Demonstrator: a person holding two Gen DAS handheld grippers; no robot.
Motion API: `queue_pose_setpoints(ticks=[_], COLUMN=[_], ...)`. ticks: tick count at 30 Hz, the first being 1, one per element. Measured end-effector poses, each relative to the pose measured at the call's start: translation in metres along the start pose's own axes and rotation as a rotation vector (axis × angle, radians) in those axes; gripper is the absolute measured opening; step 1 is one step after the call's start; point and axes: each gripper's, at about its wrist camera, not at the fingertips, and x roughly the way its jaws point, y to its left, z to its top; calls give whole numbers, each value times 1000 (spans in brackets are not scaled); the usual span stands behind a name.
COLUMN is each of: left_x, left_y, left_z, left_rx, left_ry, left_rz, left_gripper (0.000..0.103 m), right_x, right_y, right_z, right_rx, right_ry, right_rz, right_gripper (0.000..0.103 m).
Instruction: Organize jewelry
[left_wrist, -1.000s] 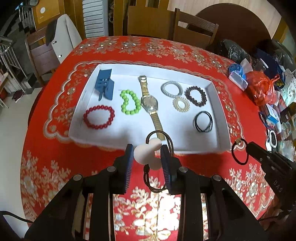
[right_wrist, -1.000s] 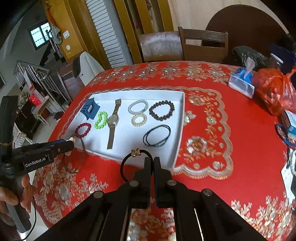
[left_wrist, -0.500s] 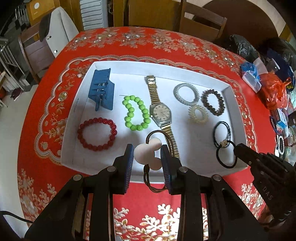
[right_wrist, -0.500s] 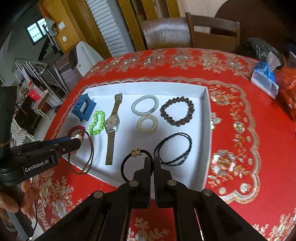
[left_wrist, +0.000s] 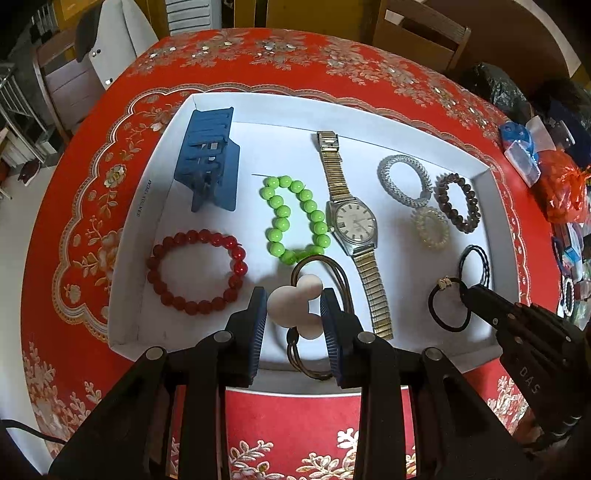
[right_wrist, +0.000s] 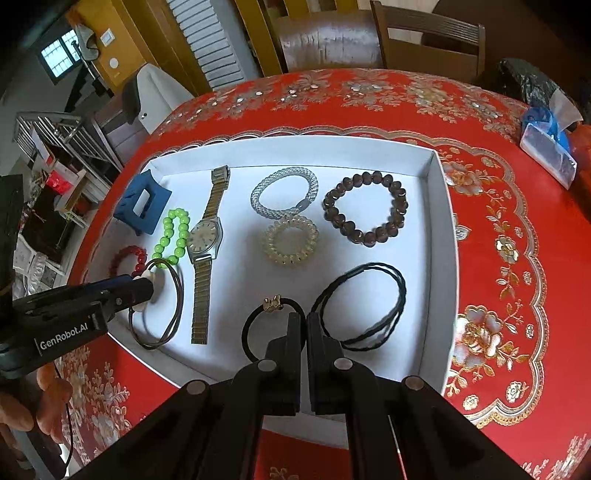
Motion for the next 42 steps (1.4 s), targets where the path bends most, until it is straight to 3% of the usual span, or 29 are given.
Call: queue_pose_setpoints(ticks=[23,26,27,28,35,42], left_x=[11,9,8,7,-11,-34], left_y=[3,5,4,4,0,-8], left_z=[4,4,4,4,-3,-13], left_rx=[2,-7,-7,-7,-6,24], left_ry=[-5,-5,-6,-9,-46,-92], left_rz=[37,44,49,48,55,86], left_gripper=[29,33,40,44,58,58], right_x=[18,13,11,8,-14,-44], right_y=[6,5,5,4,3,9], right_z=[8,5,4,3,-3,-9], right_rx=[-12,-2,3,9,38,53], right_ry=[33,23,18,8,-33,-98], right_rz=[-56,-49,-45,-41,-23,-26], right_gripper=[3,16,31,38,38,42])
